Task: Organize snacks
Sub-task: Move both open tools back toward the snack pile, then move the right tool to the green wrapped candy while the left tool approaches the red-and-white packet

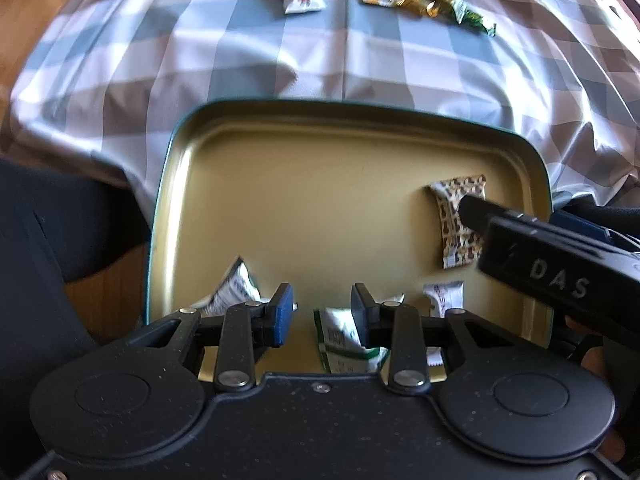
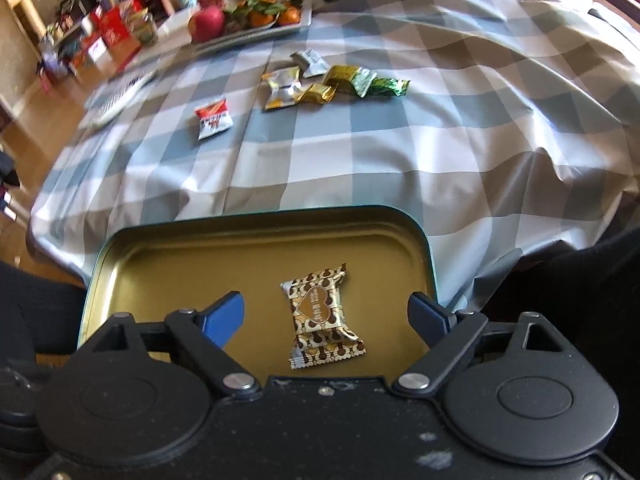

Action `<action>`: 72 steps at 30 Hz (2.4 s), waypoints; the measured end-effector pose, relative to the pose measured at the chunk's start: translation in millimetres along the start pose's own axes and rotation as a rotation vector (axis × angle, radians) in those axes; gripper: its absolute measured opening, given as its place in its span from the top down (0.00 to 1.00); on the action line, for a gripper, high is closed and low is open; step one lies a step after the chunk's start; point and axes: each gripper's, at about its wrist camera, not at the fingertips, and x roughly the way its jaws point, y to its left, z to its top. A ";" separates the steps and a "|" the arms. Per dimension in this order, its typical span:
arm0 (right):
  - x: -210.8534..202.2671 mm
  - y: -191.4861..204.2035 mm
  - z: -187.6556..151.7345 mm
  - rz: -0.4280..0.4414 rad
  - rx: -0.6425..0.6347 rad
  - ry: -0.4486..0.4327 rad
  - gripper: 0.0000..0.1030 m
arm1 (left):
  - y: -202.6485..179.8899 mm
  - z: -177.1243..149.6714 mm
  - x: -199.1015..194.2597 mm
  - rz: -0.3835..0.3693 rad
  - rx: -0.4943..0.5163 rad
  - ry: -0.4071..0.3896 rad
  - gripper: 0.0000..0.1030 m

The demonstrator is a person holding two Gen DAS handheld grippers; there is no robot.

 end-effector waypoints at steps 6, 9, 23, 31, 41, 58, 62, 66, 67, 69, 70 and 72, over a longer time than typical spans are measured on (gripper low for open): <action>9.0 8.3 15.3 0.035 -0.034 0.088 0.10 | -2.1 17.3 -8.1 0.025 0.051 -0.042 0.57; 15.2 7.5 28.2 0.066 -0.025 0.145 0.11 | -1.5 25.7 -11.2 0.025 0.063 -0.062 0.47; 28.5 -5.9 104.4 0.040 -0.023 0.136 0.19 | 18.4 104.9 -18.5 0.049 0.020 -0.150 0.46; 47.0 -21.4 163.0 -0.034 0.048 -0.001 0.20 | 21.3 164.5 -11.7 0.054 0.049 -0.186 0.47; 83.9 -34.5 236.1 -0.093 0.154 -0.080 0.25 | 25.4 237.3 11.8 0.043 -0.009 -0.184 0.47; 150.8 -51.1 278.3 -0.130 0.199 0.031 0.38 | 40.5 262.9 40.5 -0.020 -0.082 -0.104 0.48; 165.8 -58.6 277.8 -0.173 0.214 0.053 0.39 | 38.8 263.0 45.1 -0.052 -0.081 -0.073 0.48; 175.9 -57.1 275.2 -0.186 0.211 0.074 0.42 | 35.7 261.7 50.0 -0.042 -0.057 -0.054 0.48; 177.0 -55.3 274.0 -0.193 0.204 0.082 0.42 | 35.5 261.3 50.6 -0.032 -0.051 -0.053 0.48; 178.2 -51.2 270.9 -0.173 0.187 0.101 0.42 | 36.0 260.6 52.1 -0.010 -0.048 -0.052 0.48; 177.8 -48.7 268.4 -0.163 0.177 0.113 0.42 | 37.5 261.1 53.0 -0.007 -0.050 -0.049 0.48; 177.6 -43.0 263.1 -0.156 0.152 0.137 0.42 | 39.8 261.5 55.3 -0.007 -0.061 -0.037 0.48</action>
